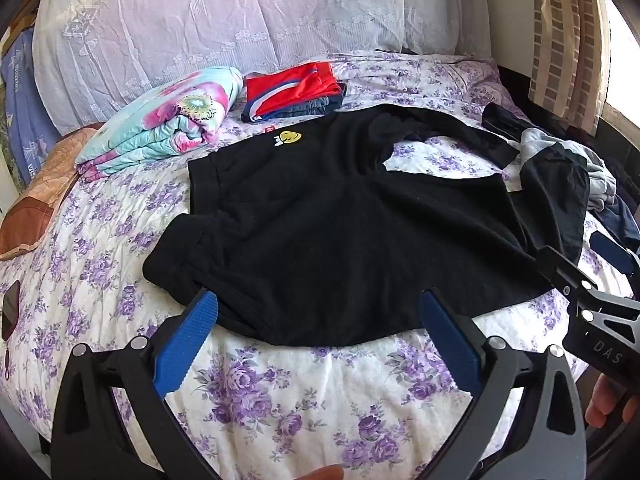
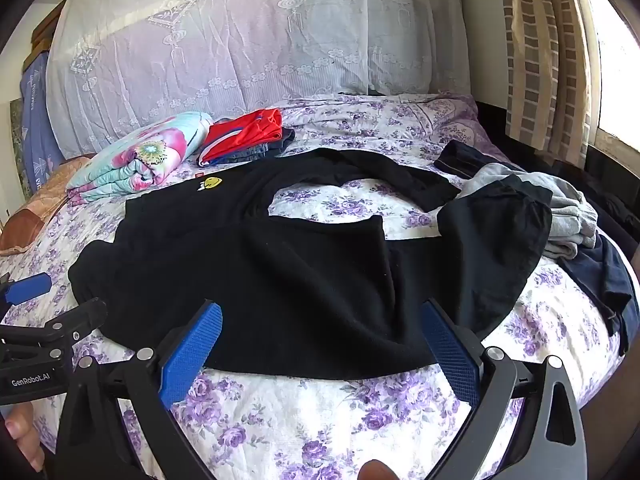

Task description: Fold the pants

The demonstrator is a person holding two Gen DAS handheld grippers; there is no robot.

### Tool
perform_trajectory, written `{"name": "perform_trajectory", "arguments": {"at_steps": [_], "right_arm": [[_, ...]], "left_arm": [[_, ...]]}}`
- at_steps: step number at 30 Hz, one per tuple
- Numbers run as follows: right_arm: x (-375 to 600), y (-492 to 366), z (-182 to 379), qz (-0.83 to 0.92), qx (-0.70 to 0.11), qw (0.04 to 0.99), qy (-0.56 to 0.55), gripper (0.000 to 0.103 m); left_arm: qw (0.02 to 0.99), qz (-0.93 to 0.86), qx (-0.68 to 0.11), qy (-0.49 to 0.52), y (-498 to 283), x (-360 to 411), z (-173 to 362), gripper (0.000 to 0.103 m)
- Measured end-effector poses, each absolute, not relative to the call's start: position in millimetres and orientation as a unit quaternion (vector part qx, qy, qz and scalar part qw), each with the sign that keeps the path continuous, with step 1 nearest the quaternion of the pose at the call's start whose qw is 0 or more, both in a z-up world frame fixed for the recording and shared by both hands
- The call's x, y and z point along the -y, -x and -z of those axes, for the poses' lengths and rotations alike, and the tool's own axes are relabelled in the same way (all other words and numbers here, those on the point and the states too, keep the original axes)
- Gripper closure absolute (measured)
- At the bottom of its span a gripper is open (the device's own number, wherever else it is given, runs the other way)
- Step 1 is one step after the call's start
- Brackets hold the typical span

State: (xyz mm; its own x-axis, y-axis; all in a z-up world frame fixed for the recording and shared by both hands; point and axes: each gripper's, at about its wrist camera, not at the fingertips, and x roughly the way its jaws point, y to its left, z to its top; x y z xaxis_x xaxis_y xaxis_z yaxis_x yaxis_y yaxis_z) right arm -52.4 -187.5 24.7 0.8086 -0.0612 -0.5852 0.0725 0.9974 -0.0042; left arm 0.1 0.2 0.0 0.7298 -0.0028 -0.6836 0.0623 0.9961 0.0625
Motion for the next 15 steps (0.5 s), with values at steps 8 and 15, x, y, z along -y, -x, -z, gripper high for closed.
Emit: {"name": "perform_trajectory", "arguments": {"at_steps": [8, 15], "right_arm": [[186.8, 52.2, -25.0, 0.035, -0.309, 0.95, -0.008, 0.003], [186.7, 51.9, -25.5, 0.038, -0.31, 0.95, -0.006, 0.003]], "left_arm": [[0.931, 0.013, -0.362, -0.041, 2.2, -2.2, -1.2, 0.004], [0.93, 0.014, -0.365, -0.037, 4.7, -5.2, 2.4, 0.004]]}}
